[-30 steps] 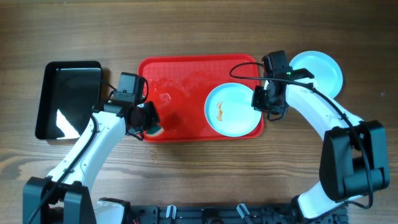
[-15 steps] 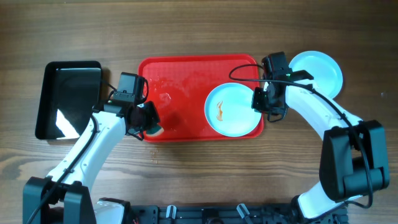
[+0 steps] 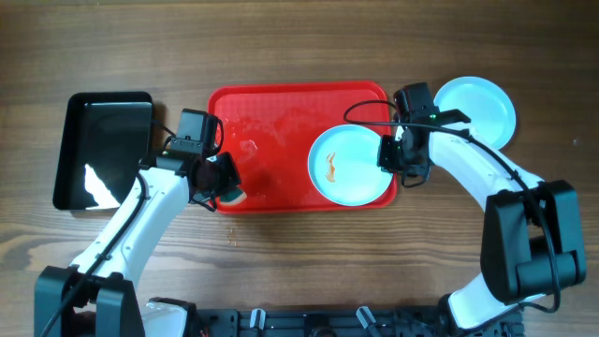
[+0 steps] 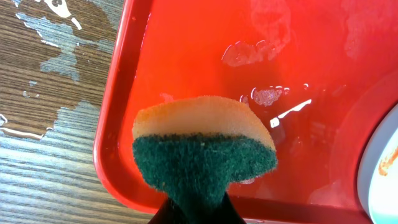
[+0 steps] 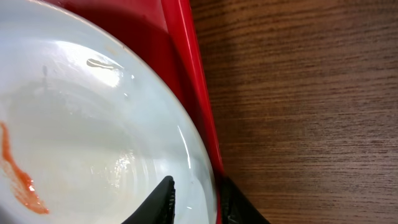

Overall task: Clean dirty plates on tray and stack at the side
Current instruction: 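Grip the last plate rim with the right gripper and tilt it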

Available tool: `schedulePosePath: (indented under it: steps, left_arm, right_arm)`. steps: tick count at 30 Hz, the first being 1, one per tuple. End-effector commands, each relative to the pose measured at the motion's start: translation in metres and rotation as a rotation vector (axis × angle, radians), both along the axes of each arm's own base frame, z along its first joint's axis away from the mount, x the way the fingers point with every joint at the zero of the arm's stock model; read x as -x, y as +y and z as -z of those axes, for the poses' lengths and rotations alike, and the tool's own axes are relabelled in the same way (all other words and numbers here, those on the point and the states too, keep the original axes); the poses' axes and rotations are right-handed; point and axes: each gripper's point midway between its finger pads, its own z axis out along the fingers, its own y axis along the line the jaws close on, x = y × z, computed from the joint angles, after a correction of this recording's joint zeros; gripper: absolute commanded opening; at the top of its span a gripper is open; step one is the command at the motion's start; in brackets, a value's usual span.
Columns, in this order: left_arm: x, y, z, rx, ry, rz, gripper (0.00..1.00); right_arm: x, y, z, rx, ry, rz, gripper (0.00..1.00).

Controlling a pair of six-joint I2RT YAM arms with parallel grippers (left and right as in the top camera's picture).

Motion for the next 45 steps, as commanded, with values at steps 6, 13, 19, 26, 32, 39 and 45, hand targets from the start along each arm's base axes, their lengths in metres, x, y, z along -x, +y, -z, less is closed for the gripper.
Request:
schedulePosePath:
  steps: [6,13,19,26,32,39,45]
  left_arm:
    - [0.001,0.003,0.001,-0.008,-0.001,-0.014,0.04]
    - [0.001,0.003,0.001,-0.008,-0.001,-0.014,0.04]
    - [0.001,0.003,0.001,-0.008,-0.001,-0.014,0.04]
    - [0.001,0.003,0.001,-0.008,-0.001,-0.014,0.04]
    - [0.001,0.003,0.001,-0.008,-0.001,-0.014,0.04]
    - [0.001,0.003,0.001,-0.008,-0.001,-0.013,0.04]
    - [0.001,0.003,0.001,-0.009,-0.001,-0.013,0.04]
  right_arm:
    - [0.010,0.005,0.012,-0.019,0.044,-0.018,0.26]
    - [0.004,0.030,0.006,-0.165,0.027,-0.039,0.15]
    - [0.004,0.046,0.003,-0.226,0.023,-0.052,0.19]
    - [0.002,0.080,0.000,-0.227,-0.026,-0.082,0.24]
    - [0.004,0.120,-0.003,-0.234,-0.084,-0.129,0.29]
    - [0.009,0.151,-0.006,-0.242,-0.125,-0.192,0.21]
    - [-0.016,0.125,-0.045,-0.215,-0.113,-0.142,0.45]
